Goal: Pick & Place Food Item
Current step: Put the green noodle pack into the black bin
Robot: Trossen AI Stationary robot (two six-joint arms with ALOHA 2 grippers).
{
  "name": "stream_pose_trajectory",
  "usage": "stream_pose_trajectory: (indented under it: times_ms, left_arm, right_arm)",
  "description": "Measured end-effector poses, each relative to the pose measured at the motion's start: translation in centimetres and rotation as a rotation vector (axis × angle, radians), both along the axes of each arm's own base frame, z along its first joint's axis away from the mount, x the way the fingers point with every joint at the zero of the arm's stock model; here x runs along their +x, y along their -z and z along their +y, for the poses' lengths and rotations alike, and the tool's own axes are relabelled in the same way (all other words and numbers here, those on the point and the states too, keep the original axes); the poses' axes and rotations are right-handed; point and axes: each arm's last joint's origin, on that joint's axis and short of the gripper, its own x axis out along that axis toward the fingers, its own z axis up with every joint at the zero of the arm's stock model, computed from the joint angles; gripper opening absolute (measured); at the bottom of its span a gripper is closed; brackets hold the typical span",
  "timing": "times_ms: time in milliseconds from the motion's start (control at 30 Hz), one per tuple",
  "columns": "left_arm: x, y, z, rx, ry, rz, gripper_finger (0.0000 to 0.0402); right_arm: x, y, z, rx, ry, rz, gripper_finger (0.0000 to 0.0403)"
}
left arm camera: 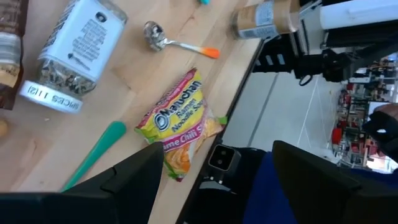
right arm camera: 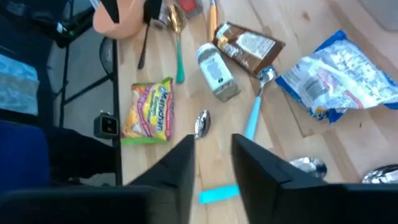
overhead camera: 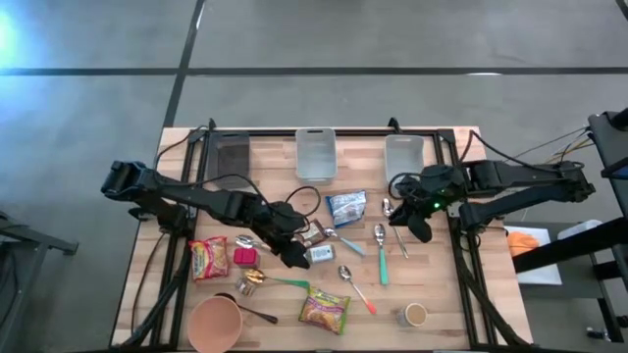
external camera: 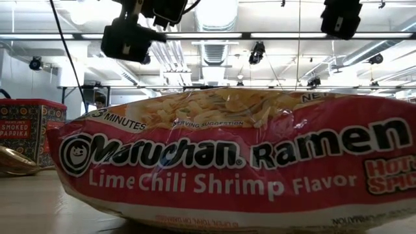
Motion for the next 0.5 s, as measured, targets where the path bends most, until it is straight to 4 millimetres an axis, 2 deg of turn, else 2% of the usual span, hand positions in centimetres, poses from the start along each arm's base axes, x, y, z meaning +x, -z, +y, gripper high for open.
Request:
stream_pose_trajectory:
  times_ms: [133, 233, 500]
  left_arm:
    - [0.5, 1.0, -0.2, -0.006, -0.007, 0.037, 0.0302]
    - [1.0, 2.2, -0.5, -0.018, 0.0, 0.075, 0.0303]
    - [2.7, 4.8, -2.3, -0.082, 0.053, 0.087, 0.0303]
  right_arm:
    - [0.5, 0.4, 0.1, -0.003, -0.003, 0.025, 0.0174]
    - [0.5, 0.5, 0.1, -0.004, 0.0, 0.027, 0.0202]
    - [-0.1, 0.0, -0.1, -0.015, 0.025, -0.003, 0.0219]
